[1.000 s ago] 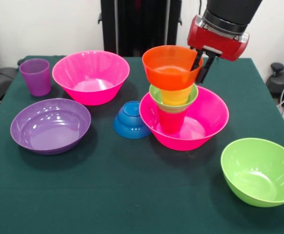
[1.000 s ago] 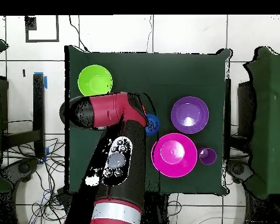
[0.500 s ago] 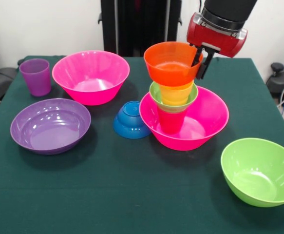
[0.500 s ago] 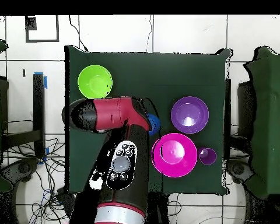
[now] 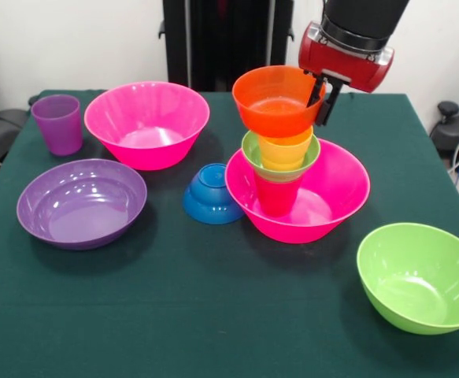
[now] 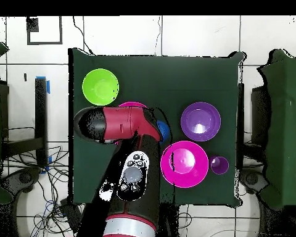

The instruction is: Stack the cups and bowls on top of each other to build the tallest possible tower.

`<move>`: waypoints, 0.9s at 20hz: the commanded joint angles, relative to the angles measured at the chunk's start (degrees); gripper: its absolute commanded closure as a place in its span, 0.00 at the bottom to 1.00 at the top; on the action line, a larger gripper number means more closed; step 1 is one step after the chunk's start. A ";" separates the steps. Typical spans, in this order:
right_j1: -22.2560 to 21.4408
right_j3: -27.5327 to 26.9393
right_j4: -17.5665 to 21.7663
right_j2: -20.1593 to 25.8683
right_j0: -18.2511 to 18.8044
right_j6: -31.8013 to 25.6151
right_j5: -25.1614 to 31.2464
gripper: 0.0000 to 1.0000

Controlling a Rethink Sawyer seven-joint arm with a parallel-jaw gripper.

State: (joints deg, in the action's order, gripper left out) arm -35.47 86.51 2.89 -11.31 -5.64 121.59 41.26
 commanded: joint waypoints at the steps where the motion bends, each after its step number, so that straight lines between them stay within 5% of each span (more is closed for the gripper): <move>1: 1.14 4.06 -2.32 5.66 1.12 5.86 -1.76 1.00; 18: 1.78 -1.31 -1.61 3.60 -1.12 5.49 3.14 1.00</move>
State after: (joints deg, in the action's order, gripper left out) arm -35.46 87.09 1.47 -11.26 -6.21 121.59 41.25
